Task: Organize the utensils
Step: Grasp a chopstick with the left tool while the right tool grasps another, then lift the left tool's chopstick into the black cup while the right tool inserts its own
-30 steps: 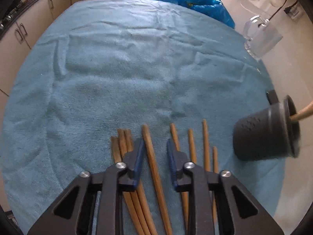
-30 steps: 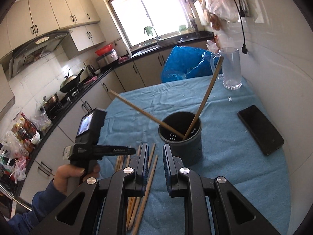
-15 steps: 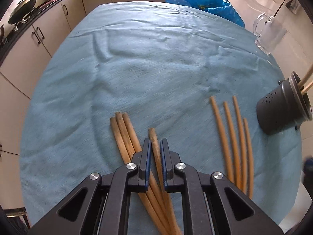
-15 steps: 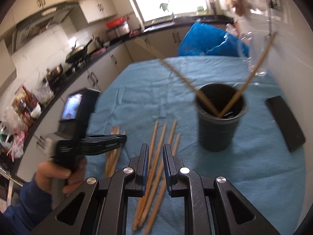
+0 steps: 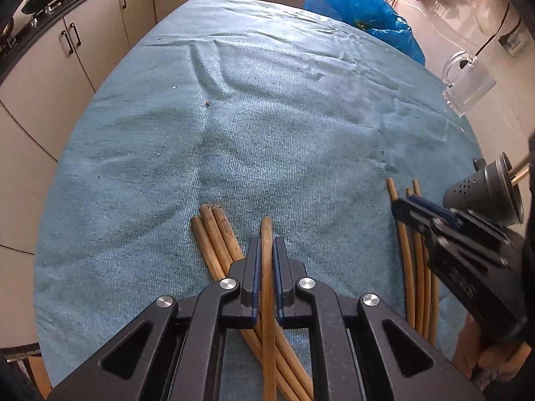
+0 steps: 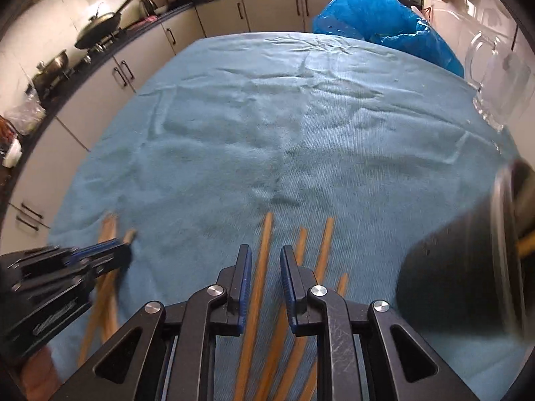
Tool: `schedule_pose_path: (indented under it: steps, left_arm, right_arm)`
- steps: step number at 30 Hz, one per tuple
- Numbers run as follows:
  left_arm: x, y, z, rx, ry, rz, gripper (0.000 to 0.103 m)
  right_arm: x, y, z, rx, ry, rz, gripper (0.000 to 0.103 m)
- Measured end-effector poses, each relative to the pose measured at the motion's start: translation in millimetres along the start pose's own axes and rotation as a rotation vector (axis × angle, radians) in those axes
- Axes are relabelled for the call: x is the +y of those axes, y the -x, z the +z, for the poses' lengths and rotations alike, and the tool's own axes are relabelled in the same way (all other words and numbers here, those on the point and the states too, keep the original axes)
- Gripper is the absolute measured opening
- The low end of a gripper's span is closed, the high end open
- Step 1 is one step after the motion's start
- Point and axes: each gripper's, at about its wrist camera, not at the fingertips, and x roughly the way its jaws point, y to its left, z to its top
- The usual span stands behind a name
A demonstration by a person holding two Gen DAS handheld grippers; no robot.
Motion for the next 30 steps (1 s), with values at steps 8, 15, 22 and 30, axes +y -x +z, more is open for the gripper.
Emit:
schedule_pose_path:
  steps: [8,15,22,30]
  left_arm:
    - [-7,-5,12,0.001,-0.007,-0.016,0.007]
    - [-3,37,8,-0.104,0.023,-0.099,0.007]
    - [-23,103,-8,-0.275,0.002,-0.128,0.007]
    - [-48,162,-36,-0.46,-0.047,-0.102,0.007]
  right_arm:
    - [16,-11,13,0.054,0.083,-0.041,0.007]
    - [19,49,3,-0.132,0.045,0.083,0.006]
    - [30,133,-28,-0.383,0.073,0.105,0.006]
    - [19,196,-65,-0.578,0.035,0.142,0.006]
